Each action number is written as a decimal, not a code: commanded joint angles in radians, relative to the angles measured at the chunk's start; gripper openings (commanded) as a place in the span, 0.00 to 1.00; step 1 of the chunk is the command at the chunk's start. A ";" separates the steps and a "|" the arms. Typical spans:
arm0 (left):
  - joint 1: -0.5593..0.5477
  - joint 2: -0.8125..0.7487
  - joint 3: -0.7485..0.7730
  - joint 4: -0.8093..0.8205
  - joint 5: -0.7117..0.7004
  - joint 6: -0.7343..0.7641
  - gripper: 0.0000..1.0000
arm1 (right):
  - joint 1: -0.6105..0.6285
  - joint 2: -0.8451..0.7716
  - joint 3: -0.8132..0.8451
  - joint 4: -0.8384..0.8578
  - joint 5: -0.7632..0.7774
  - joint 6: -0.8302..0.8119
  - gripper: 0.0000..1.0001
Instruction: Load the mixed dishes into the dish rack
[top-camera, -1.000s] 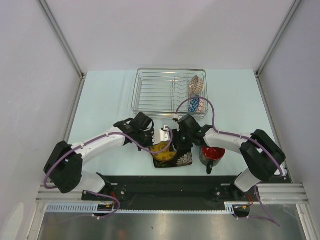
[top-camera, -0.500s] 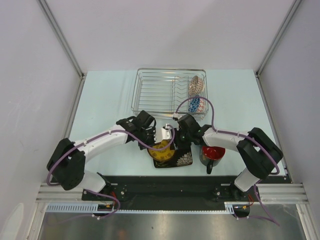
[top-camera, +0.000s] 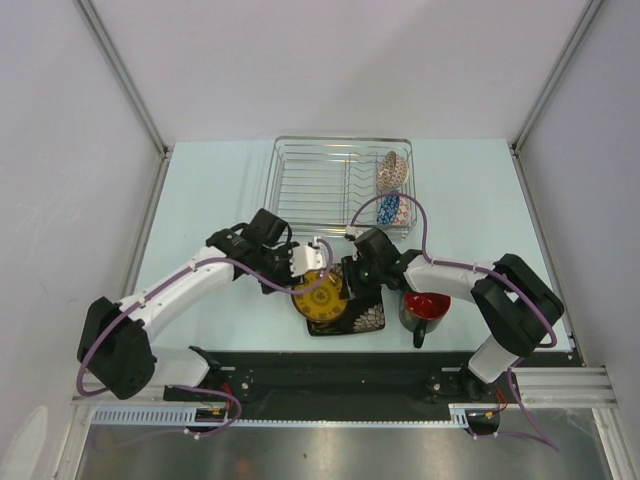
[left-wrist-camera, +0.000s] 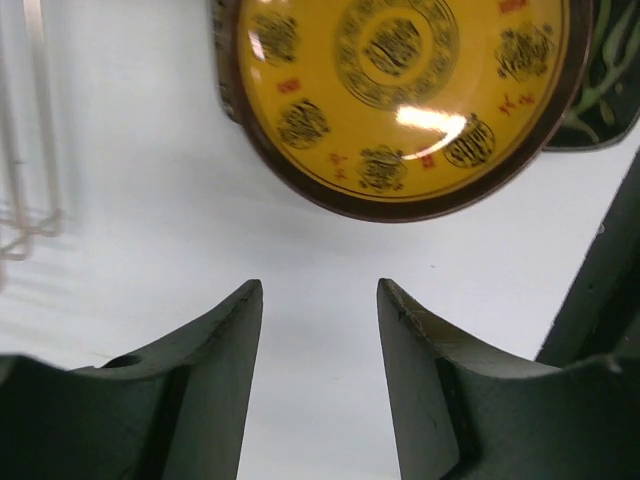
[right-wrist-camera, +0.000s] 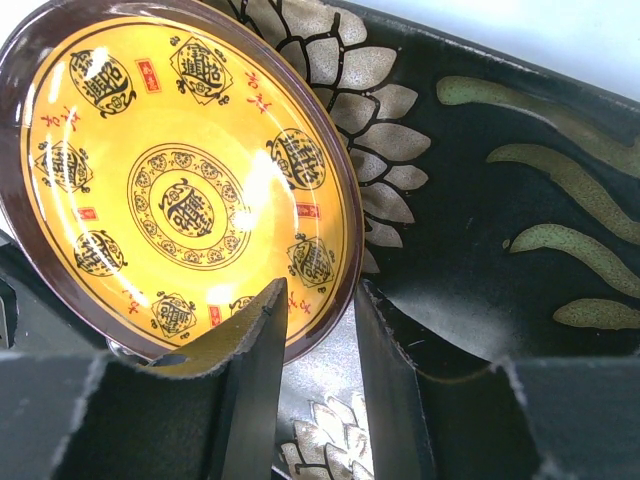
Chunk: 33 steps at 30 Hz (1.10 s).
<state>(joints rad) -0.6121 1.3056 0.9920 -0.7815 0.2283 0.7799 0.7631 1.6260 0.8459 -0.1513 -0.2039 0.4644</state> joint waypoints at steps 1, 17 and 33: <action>-0.009 0.073 -0.056 -0.038 0.032 0.053 0.53 | 0.001 0.029 -0.022 -0.082 0.055 -0.004 0.40; -0.071 0.290 0.002 0.088 0.020 0.107 0.47 | -0.019 -0.002 -0.022 -0.083 0.038 0.019 0.43; -0.093 0.336 0.126 0.024 0.029 0.087 0.45 | -0.053 0.006 -0.022 -0.053 -0.037 0.033 0.43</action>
<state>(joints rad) -0.6750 1.6325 1.0756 -0.7952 0.2031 0.8730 0.7258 1.6119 0.8455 -0.1818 -0.2127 0.4931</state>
